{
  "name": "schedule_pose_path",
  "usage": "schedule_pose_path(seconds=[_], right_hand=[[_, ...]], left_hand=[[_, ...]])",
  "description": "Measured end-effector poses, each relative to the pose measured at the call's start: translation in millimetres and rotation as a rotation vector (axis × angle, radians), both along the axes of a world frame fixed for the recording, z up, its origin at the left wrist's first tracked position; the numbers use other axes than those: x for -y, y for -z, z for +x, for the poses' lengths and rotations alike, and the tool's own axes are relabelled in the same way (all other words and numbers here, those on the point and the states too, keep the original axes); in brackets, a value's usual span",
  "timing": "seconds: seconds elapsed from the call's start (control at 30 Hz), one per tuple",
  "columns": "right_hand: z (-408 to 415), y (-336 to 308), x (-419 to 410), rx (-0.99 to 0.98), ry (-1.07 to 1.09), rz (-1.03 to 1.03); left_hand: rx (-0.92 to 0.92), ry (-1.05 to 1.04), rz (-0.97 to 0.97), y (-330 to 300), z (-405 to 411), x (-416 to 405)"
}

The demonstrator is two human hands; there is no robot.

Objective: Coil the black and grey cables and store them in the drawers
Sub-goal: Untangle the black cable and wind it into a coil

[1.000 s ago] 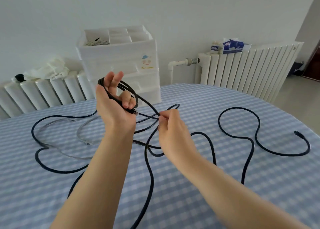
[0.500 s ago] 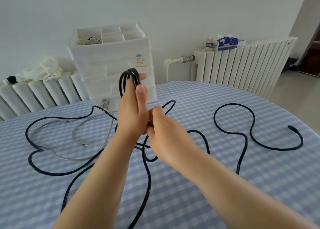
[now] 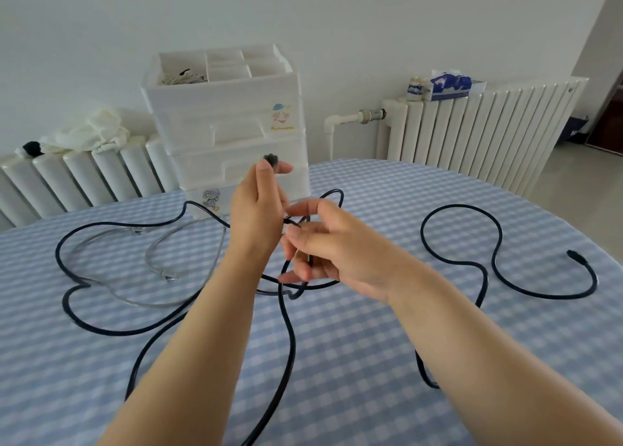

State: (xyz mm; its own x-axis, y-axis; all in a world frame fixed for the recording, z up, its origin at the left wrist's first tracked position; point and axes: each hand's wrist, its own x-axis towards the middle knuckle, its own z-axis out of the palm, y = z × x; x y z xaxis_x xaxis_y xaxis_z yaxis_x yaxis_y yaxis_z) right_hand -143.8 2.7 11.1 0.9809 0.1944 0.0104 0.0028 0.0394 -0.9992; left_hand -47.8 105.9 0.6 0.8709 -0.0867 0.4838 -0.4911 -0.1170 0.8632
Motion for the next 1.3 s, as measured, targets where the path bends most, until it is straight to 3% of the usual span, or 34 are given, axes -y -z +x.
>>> schedule_pose_path(seconds=[0.03,0.1,0.17,0.23,0.37,0.5,0.67,0.93,1.1,1.3], right_hand=[[-1,0,1,-0.021,-0.071,-0.001],[-4,0,4,0.034,-0.182,-0.193],[-4,-2,6,0.127,-0.162,-0.324],[-2,-6,9,0.191,0.007,-0.332],[5,-10,25,0.438,0.489,-0.684],[12,-9,43,0.467,0.709,-0.599],[16,-5,42,0.511,0.721,-0.492],[25,0,40,0.409,0.621,-0.198],[34,17,44,0.321,0.571,-0.321],[29,30,39,0.172,0.441,-0.573]], left_hand=[[-0.043,-0.013,-0.073,-2,2,-1],[-0.108,-0.008,-0.188,-6,6,-5],[-0.15,0.032,-0.157,-8,11,-11],[-0.217,0.169,-0.072,-8,11,-15],[-0.358,0.481,0.118,-12,-2,-14],[-0.458,0.716,0.126,-16,-16,-8],[-0.539,0.841,0.104,-23,-23,-8],[-0.627,0.897,-0.293,-28,-20,-10],[-0.694,0.844,-0.6,-26,-19,0],[-0.573,0.758,-0.9,-33,-6,-16]])
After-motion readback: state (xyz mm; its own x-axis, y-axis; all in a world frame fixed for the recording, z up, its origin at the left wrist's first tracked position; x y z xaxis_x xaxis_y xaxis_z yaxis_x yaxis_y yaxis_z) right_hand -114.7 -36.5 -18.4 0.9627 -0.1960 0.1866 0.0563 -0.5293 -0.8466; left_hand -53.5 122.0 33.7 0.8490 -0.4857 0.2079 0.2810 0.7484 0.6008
